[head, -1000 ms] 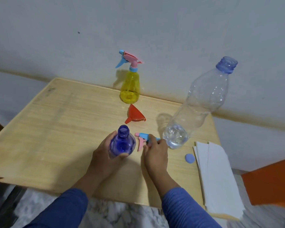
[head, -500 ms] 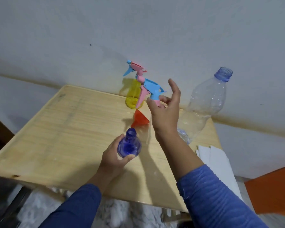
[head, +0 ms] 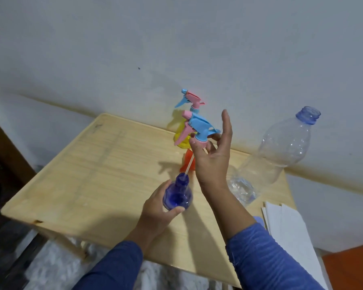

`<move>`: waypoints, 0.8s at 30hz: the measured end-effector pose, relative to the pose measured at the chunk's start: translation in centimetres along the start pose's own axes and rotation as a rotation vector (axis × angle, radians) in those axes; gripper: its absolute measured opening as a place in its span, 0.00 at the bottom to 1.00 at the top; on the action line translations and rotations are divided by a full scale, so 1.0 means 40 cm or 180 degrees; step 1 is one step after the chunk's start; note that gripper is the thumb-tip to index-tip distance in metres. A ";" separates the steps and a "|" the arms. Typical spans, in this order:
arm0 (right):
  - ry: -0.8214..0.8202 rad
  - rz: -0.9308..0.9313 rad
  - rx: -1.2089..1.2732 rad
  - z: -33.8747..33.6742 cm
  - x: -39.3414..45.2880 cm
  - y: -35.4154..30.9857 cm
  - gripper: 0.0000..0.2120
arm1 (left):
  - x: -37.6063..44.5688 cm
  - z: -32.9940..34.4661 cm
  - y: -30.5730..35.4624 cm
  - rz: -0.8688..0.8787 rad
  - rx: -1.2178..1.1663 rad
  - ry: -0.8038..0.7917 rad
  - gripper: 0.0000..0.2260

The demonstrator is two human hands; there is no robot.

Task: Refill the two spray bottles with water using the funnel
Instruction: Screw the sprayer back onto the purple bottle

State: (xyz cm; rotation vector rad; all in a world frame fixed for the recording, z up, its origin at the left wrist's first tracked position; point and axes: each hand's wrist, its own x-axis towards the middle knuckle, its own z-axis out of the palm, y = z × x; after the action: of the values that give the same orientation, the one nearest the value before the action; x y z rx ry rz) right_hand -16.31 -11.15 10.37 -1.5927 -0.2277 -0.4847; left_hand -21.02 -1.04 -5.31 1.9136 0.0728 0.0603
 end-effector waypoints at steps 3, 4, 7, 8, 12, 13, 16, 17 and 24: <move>-0.0089 0.0187 -0.0173 0.000 -0.044 0.063 0.31 | 0.001 0.002 -0.005 0.0004 0.0004 0.0022 0.36; -0.0123 0.0296 -0.0225 -0.002 -0.059 0.085 0.29 | 0.002 0.002 -0.008 0.0001 -0.0005 0.0032 0.36; -0.0292 0.0406 -0.0376 -0.010 -0.108 0.126 0.27 | 0.003 0.001 -0.007 0.0058 0.0035 0.0035 0.35; -0.0370 0.0398 -0.0405 -0.013 -0.122 0.131 0.27 | 0.003 0.001 -0.004 0.0077 0.0049 0.0019 0.33; -0.0561 0.0491 -0.0272 -0.033 -0.138 0.132 0.24 | 0.003 -0.001 -0.001 0.0102 0.0050 -0.0011 0.33; -0.0599 0.0494 -0.0289 -0.041 -0.138 0.131 0.23 | 0.003 -0.001 -0.001 0.0089 0.0054 -0.0006 0.34; -0.0733 0.0407 -0.0443 -0.058 -0.136 0.129 0.21 | 0.002 -0.002 0.001 0.0040 0.0051 0.0014 0.35; -0.0748 0.0388 -0.0491 -0.060 -0.135 0.131 0.21 | 0.002 -0.002 0.001 0.0050 0.0044 0.0015 0.36; -0.0815 0.0343 -0.0594 -0.054 -0.124 0.152 0.34 | 0.006 0.002 -0.012 0.0101 0.0046 -0.0018 0.38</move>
State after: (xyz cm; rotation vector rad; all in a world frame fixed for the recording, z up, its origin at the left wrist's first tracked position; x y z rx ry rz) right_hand -18.46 -13.09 2.78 -1.8399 -0.2950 -0.2222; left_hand -20.78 -0.94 -5.80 1.9294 0.0392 0.0758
